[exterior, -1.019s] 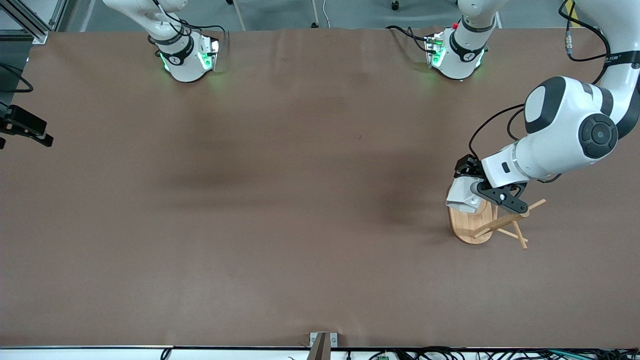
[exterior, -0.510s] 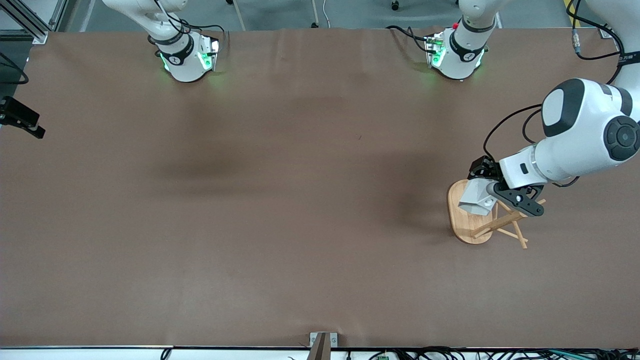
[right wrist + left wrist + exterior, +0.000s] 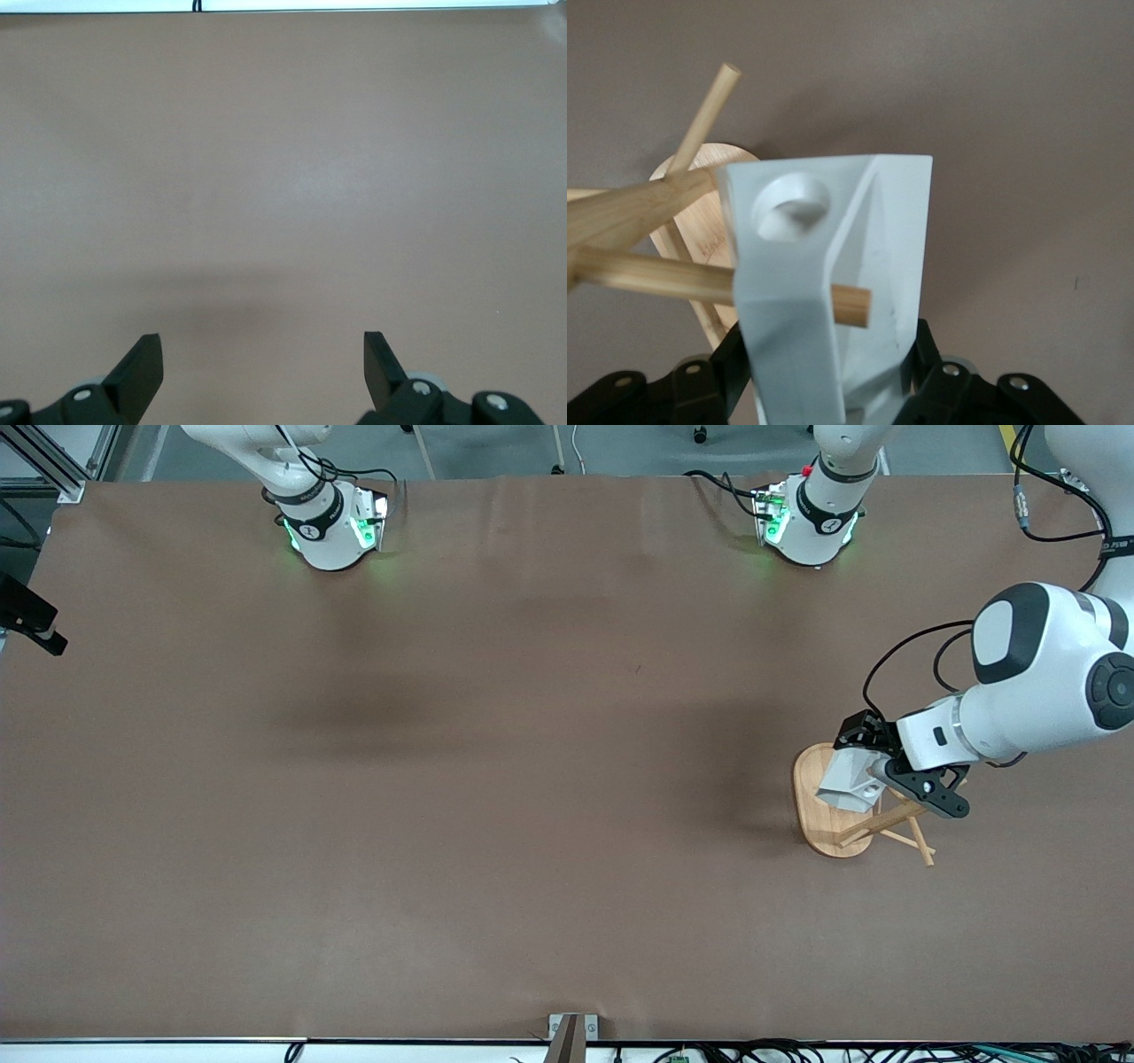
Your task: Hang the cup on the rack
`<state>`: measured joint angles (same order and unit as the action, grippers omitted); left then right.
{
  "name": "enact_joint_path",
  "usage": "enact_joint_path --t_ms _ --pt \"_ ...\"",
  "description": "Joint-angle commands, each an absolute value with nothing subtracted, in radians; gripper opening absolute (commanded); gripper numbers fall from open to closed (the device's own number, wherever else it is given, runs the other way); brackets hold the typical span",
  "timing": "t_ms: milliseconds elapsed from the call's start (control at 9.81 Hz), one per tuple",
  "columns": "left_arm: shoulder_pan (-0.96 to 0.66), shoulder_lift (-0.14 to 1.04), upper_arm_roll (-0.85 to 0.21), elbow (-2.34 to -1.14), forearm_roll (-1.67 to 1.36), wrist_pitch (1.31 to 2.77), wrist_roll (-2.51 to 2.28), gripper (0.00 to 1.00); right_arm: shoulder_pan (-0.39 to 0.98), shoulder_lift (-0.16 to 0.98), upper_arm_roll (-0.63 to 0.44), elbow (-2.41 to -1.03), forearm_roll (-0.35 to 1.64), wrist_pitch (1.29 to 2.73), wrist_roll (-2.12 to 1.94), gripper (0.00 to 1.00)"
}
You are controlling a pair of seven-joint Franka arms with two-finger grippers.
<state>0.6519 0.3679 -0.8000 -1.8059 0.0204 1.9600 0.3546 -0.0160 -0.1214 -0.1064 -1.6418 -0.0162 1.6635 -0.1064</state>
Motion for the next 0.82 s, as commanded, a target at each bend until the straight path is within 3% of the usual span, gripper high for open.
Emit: enact_joint_path --t_ms 0,102,510,713 --pt "0.655 0.423 -0.805 -1.776 0.046 1.962 0.368 0.45 -0.003 -0.095 -0.107 -1.605 -0.035 1.616 -0.091 1.0" --pt "0.655 0.422 -0.805 -1.764 0.046 1.962 0.365 0.99 -0.006 -0.068 -0.107 -1.564 -0.034 1.564 -0.089 1.0" --pt "0.684 0.382 -0.805 -1.695 0.046 1.941 0.327 1.0 0.002 -0.067 -0.106 -1.571 -0.031 1.517 -0.031 1.0" --pt "0.684 0.368 -0.807 -1.614 0.046 1.841 0.254 1.0 0.002 -0.067 -0.106 -1.571 -0.028 1.522 -0.029 1.0"
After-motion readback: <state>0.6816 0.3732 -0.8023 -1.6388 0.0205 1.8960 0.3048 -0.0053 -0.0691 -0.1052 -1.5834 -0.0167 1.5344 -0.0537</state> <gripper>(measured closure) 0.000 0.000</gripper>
